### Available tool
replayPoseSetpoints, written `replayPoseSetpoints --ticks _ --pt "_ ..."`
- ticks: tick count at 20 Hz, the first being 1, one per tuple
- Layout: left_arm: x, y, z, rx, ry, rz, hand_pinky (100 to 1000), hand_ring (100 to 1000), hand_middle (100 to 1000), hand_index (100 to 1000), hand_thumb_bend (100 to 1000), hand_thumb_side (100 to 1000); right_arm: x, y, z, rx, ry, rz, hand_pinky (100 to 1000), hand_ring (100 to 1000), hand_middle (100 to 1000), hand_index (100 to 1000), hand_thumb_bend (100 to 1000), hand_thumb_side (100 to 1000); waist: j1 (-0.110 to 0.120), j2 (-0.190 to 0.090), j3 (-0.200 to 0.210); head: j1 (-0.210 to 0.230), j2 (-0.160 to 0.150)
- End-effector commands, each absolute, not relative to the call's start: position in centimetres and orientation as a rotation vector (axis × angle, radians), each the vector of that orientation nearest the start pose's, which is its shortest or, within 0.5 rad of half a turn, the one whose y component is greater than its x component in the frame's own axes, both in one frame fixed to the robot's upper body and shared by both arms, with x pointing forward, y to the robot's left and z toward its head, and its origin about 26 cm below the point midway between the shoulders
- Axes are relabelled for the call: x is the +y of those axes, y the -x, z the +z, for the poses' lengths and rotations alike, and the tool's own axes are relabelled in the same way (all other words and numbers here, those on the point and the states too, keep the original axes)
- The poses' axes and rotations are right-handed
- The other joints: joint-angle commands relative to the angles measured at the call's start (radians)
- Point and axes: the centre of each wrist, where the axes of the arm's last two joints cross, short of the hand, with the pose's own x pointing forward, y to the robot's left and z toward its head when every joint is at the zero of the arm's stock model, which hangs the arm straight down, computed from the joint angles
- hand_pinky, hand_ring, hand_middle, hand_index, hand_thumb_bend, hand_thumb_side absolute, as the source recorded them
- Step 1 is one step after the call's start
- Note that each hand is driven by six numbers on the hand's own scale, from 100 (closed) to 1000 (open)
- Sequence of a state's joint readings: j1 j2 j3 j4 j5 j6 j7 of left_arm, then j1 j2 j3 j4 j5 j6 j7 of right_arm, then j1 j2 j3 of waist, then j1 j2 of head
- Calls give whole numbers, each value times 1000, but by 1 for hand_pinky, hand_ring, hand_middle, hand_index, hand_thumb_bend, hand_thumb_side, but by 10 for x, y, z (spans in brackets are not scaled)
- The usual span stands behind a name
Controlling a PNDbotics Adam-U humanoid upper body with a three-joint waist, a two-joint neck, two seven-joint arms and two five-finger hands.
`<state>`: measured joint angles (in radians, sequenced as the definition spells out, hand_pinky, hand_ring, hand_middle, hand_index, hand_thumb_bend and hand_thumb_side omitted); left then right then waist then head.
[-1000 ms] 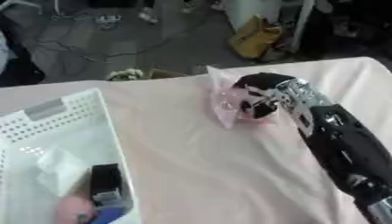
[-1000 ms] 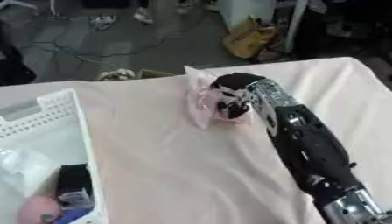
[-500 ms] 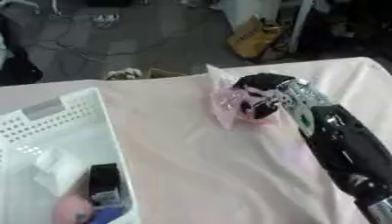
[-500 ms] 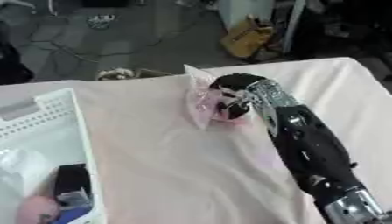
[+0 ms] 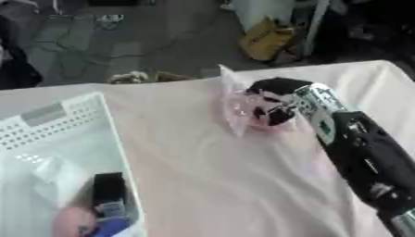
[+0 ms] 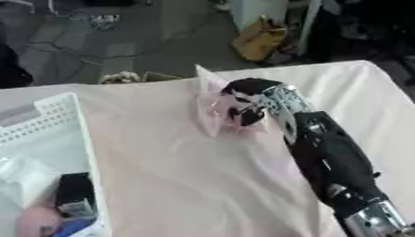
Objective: Pick up objects on the table and place them in the box.
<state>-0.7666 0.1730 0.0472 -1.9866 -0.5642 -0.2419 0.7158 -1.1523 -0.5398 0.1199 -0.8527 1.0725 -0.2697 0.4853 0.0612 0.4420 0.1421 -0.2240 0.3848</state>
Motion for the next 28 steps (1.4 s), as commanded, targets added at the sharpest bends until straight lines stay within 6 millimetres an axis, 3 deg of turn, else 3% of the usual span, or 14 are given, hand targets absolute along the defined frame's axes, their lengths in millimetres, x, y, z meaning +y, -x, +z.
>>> replayPoseSetpoints --ticks 1,13,28 --pt "203 -309 331 2918 728 -488 861 917 773 817 100 757 -299 -488 302 -1302 1115 1615 100 100 100 100 134 100 -11 -38 -1 3 6" --pt "202 -310 328 2932 732 -458 862 917 775 817 100 759 -285 -484 325 -1460 964 1513 100 100 100 100 137 100 -25 -92 -7 11 21" --pt "202 -310 326 2938 732 -420 862 916 777 816 100 762 -281 -481 338 -1566 828 1435 100 100 100 100 139 100 -40 -140 -14 16 35"
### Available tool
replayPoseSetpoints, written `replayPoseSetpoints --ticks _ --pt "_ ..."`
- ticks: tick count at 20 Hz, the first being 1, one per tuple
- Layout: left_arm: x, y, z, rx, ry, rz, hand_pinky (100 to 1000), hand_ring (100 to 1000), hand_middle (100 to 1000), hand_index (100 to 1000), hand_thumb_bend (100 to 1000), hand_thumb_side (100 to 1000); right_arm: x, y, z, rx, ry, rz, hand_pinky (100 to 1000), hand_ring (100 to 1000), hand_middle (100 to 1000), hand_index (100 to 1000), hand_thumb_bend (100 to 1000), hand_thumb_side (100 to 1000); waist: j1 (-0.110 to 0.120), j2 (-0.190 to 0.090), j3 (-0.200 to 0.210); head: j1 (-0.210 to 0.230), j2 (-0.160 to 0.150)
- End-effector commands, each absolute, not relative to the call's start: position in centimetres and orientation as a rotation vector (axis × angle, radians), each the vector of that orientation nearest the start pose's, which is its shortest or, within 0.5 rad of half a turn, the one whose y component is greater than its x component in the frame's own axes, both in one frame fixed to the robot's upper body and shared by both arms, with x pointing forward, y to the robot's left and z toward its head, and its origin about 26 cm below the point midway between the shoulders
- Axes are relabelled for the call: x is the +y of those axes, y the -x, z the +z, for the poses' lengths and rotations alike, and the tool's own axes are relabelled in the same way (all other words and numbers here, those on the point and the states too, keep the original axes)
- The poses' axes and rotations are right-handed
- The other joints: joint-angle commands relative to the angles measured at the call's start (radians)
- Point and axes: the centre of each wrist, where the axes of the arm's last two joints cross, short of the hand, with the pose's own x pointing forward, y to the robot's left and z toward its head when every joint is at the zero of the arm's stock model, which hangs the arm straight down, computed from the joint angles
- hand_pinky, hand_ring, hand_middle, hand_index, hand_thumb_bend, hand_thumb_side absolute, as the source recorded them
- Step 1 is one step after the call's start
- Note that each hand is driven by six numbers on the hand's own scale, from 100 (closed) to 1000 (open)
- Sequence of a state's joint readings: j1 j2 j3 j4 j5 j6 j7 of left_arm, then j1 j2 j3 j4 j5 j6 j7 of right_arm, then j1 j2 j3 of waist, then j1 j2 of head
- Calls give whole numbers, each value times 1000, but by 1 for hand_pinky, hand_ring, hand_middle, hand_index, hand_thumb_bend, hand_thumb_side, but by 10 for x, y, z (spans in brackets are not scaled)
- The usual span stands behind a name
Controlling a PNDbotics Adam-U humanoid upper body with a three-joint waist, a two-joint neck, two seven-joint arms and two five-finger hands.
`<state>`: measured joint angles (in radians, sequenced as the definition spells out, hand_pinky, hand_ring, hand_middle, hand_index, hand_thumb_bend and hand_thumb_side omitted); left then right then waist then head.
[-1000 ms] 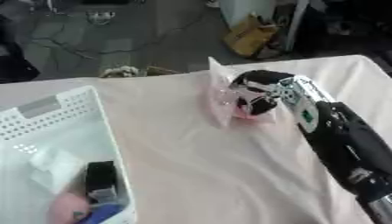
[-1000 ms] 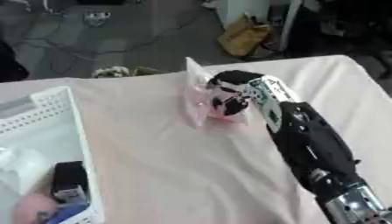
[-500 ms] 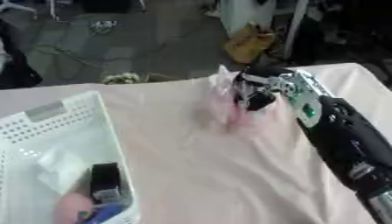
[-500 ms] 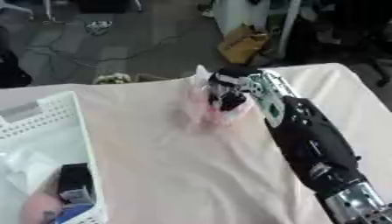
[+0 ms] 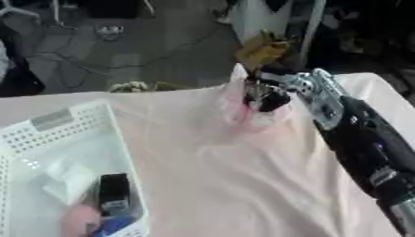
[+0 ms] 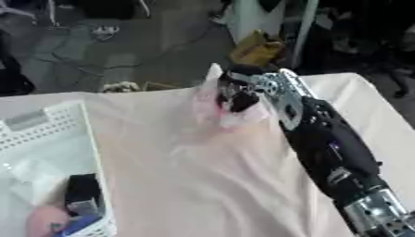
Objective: Pick up objects on the table and place them in the box.
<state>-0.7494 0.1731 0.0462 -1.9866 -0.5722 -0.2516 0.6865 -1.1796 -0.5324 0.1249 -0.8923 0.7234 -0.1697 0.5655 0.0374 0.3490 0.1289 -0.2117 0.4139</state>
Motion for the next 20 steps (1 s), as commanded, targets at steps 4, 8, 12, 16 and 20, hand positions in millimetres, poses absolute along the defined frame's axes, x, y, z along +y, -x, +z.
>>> replayPoseSetpoints --ticks 4,8,12,16,20 --pt "202 -310 325 2941 734 -413 861 916 777 816 100 762 -280 -480 342 -1595 789 1414 100 100 100 100 137 100 -19 -61 -6 7 9" --pt "202 -310 324 2944 736 -410 861 916 778 817 100 763 -279 -479 345 -1619 740 1385 100 100 100 100 139 100 -22 -71 -9 10 11" --pt "203 -310 324 2945 741 -404 861 916 778 817 100 762 -275 -478 351 -1669 623 1327 100 100 100 100 142 100 -23 -85 -12 12 24" --pt "203 -311 322 2949 745 -400 860 915 781 816 100 762 -266 -475 358 -1713 493 1256 100 100 100 100 143 100 -24 -104 -14 19 39" --pt "203 -311 321 2952 750 -396 860 915 781 816 100 763 -255 -468 368 -1752 344 1210 100 100 100 100 143 100 -24 -118 -15 19 51"
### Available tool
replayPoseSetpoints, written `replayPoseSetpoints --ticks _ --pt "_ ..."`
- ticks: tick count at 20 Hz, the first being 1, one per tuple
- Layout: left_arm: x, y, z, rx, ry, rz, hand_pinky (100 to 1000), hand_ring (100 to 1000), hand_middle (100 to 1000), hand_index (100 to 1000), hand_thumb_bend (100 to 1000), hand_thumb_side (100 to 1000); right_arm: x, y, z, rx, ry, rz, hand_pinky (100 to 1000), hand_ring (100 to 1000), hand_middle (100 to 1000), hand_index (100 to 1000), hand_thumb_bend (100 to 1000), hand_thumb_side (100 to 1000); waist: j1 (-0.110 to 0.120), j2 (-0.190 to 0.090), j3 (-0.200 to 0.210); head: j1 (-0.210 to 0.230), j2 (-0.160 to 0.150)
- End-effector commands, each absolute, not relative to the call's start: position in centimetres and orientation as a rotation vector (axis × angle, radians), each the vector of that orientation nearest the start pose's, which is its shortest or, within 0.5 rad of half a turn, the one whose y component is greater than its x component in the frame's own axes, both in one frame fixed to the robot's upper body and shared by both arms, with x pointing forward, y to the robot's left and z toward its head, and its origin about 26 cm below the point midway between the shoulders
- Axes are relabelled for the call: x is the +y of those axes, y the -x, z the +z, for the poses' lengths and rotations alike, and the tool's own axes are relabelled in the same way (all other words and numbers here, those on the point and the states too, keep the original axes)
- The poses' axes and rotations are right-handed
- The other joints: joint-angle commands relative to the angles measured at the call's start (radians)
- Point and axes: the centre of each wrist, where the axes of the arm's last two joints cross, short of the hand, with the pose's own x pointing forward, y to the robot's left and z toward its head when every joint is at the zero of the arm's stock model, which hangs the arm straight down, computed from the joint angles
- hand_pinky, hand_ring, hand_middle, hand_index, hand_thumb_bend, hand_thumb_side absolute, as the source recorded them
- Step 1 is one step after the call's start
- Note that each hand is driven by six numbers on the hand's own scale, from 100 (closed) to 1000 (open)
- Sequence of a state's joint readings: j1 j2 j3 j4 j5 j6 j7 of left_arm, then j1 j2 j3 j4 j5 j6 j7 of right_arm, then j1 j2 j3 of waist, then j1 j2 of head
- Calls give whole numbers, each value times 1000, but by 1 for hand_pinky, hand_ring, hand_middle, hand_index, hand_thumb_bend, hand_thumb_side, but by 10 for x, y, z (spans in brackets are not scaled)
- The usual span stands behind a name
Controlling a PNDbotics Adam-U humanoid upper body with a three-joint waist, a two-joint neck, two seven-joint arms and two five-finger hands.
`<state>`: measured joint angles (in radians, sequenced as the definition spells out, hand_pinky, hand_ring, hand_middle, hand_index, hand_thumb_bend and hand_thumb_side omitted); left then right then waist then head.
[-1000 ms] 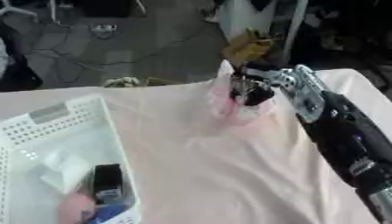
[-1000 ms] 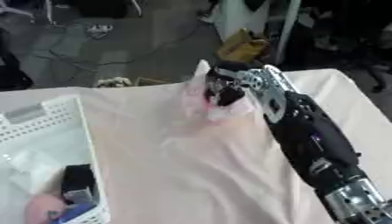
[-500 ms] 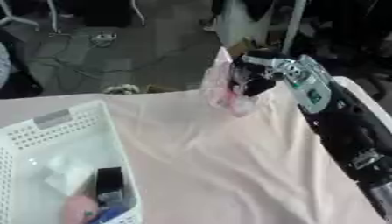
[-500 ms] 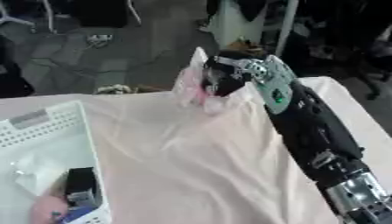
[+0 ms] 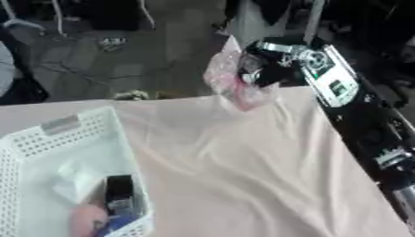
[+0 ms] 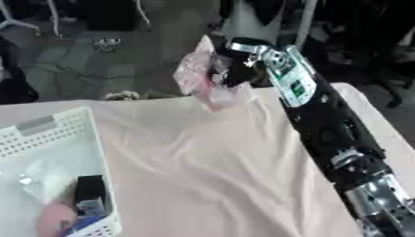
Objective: Pick up objects on the table and place them in the box.
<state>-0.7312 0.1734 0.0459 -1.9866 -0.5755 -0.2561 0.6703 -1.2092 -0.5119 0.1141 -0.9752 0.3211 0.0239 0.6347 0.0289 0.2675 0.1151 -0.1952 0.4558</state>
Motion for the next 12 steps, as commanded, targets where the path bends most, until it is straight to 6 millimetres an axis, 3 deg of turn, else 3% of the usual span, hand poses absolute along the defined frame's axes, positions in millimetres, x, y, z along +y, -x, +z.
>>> replayPoseSetpoints --ticks 1,6,12 --pt "203 -311 321 2953 750 -395 860 915 782 816 100 763 -251 -466 370 -1762 317 1205 100 100 100 100 142 100 -17 -42 -1 1 13" --pt "203 -311 317 2963 755 -381 859 915 783 816 100 762 -231 -454 383 -1808 111 1156 100 100 100 100 141 100 -29 -75 0 0 35" --pt "203 -312 314 2968 758 -377 859 915 783 816 100 762 -213 -444 387 -1813 -69 1107 100 100 100 100 139 100 -36 -94 13 3 56"
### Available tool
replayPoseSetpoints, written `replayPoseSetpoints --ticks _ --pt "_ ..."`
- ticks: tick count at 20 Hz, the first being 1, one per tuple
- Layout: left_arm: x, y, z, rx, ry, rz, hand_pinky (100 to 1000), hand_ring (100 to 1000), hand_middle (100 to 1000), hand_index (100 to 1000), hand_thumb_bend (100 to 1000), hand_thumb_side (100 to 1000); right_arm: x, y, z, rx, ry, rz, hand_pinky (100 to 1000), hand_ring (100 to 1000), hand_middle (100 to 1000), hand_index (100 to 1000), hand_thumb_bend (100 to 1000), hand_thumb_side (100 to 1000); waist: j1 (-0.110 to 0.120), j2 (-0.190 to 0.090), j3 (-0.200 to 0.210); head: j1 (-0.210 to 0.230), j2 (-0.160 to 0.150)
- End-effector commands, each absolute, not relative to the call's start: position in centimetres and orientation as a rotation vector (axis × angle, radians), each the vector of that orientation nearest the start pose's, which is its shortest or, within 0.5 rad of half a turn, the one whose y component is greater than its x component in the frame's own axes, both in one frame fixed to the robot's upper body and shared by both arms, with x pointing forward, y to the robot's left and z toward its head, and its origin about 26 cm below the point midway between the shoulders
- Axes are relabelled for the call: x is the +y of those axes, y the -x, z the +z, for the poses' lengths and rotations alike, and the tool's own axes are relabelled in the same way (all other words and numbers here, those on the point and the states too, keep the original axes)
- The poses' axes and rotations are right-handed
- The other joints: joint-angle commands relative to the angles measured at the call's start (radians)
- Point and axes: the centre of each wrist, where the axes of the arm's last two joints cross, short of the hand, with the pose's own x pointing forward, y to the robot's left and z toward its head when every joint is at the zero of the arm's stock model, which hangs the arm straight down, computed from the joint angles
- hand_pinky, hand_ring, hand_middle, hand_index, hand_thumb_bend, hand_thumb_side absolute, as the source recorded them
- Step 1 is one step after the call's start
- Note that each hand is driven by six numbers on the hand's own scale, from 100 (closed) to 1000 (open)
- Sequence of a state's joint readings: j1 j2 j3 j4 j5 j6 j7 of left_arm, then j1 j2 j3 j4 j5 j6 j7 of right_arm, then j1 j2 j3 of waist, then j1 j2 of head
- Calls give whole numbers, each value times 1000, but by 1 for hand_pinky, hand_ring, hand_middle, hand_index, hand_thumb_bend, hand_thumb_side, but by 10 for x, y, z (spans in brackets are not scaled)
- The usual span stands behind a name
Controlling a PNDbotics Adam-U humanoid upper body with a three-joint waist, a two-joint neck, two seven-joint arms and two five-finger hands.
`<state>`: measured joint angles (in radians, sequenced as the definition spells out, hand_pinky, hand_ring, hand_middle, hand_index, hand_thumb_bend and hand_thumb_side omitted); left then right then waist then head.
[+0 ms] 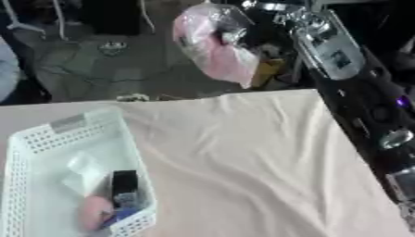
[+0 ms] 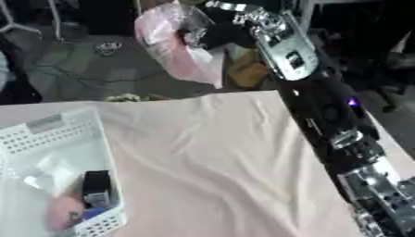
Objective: Pick up objects on the table and place them in the box.
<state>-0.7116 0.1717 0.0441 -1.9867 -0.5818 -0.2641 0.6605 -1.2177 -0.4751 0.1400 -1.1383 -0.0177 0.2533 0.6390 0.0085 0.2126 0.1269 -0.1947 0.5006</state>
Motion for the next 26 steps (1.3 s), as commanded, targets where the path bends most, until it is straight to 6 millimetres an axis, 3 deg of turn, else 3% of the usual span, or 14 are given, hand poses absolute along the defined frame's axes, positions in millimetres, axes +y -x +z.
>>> replayPoseSetpoints --ticks 1,13,20,26 --pt "203 -312 314 2968 758 -376 858 915 784 815 100 762 -211 -443 388 -1812 -83 1103 100 100 100 100 138 100 -16 -40 2 4 13" --pt "205 -312 313 2950 771 -392 857 916 786 815 100 758 -159 -432 376 -1786 -354 1145 100 100 100 100 133 100 -32 -76 47 1 52" --pt "206 -312 313 2928 777 -418 857 915 786 815 100 753 -143 -430 365 -1748 -468 1129 100 100 100 100 130 100 -45 -83 73 16 73" --pt "205 -312 313 2919 768 -439 858 915 785 814 100 749 -130 -434 346 -1716 -502 1105 100 100 100 100 128 100 -52 -71 91 16 56"
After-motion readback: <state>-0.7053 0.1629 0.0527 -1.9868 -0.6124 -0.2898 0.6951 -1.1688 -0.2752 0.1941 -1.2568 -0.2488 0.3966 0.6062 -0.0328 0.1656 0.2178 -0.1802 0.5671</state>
